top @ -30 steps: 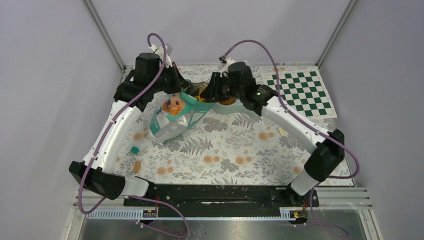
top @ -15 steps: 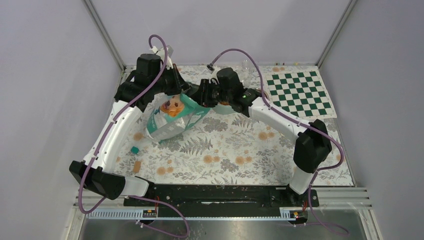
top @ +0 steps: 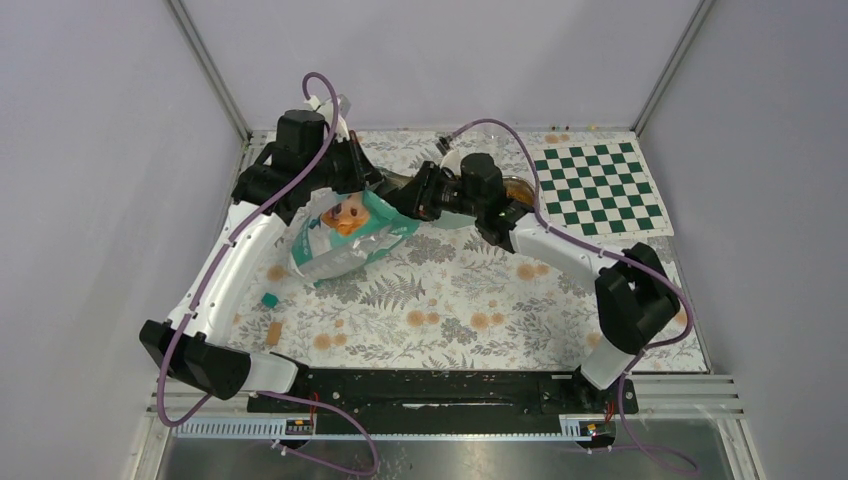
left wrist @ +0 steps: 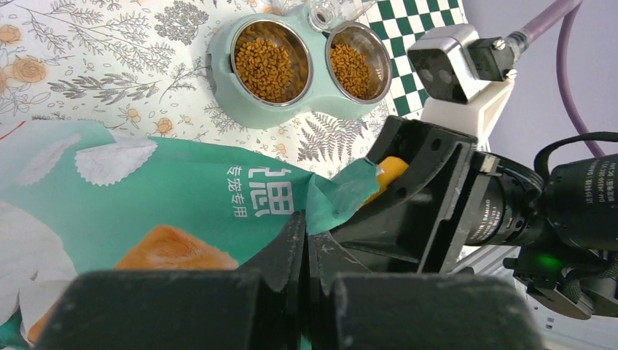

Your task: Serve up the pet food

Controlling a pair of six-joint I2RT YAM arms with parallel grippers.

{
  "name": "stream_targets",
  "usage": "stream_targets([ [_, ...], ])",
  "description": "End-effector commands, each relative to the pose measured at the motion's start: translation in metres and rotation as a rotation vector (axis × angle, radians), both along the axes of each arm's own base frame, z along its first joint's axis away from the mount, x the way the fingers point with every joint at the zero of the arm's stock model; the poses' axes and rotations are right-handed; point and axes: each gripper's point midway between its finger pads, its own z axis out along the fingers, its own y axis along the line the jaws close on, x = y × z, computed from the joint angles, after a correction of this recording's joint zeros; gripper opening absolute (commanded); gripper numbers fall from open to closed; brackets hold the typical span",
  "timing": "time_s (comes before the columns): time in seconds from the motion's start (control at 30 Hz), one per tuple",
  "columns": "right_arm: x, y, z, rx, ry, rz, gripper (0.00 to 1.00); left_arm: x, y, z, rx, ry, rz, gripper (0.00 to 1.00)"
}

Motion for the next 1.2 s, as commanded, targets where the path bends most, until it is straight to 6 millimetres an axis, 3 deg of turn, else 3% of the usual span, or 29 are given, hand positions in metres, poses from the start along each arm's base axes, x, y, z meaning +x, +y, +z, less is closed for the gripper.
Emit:
stream_targets([
  [0.0,-0.015,-0.017,0.075,0.216,0.016,-0.013,0.0,0.011,0.006,0.058,-0.065,-0.201,0.036,0.0],
  [0.17,-0.016,-0.042,0.097,0.256,-0.005,-0.111,0.0,0.011,0.011,0.06,-0.043,-0.214,0.054,0.0],
  [0.6,-0.01,-0.112,0.116,0.26,-0.031,-0.359,0.0,0.012,0.015,0.059,-0.036,-0.214,0.074,0.0],
  [1.17,-0.002,-0.132,0.105,0.162,-0.073,-0.433,0.0,0.011,0.02,0.066,-0.019,-0.233,0.087,0.0],
])
